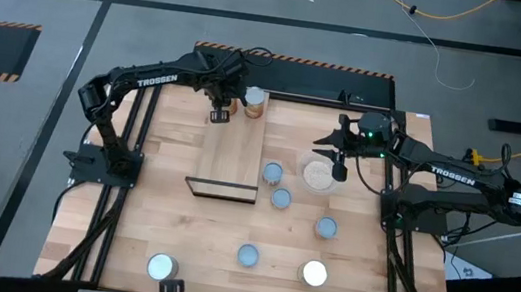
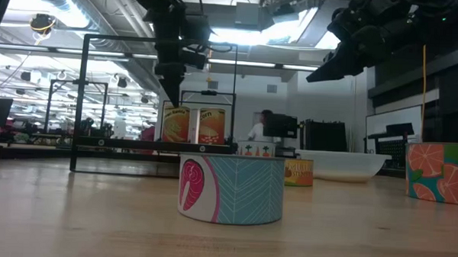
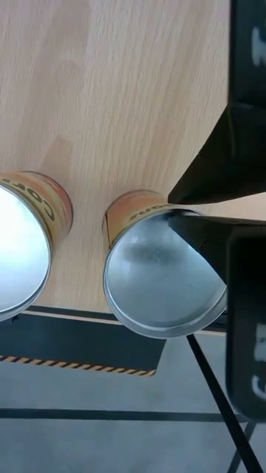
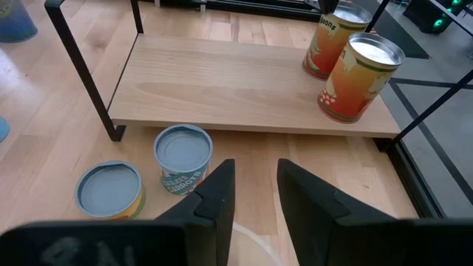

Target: Pick and place cans onto a shelf

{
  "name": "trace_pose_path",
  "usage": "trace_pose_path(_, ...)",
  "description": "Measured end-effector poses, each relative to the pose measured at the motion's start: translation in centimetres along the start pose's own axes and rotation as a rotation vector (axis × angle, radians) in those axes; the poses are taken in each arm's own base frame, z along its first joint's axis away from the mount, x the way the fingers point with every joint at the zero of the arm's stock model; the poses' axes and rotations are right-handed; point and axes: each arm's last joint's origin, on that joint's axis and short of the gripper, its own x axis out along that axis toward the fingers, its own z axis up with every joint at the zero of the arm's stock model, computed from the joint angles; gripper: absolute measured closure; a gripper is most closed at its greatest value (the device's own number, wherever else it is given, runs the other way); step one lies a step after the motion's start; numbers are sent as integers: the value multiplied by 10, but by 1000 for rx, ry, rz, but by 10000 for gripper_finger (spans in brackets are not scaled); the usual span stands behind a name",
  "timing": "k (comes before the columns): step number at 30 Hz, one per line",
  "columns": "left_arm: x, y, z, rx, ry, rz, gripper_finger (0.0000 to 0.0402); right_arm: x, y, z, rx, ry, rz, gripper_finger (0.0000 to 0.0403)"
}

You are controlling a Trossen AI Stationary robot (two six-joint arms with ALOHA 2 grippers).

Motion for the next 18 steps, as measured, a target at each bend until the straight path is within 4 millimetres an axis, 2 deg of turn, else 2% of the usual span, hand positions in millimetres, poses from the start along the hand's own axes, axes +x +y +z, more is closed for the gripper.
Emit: trace_pose_path(18, 0, 0, 1, 1, -6, 2, 309, 0, 0, 0, 0, 0, 0, 295)
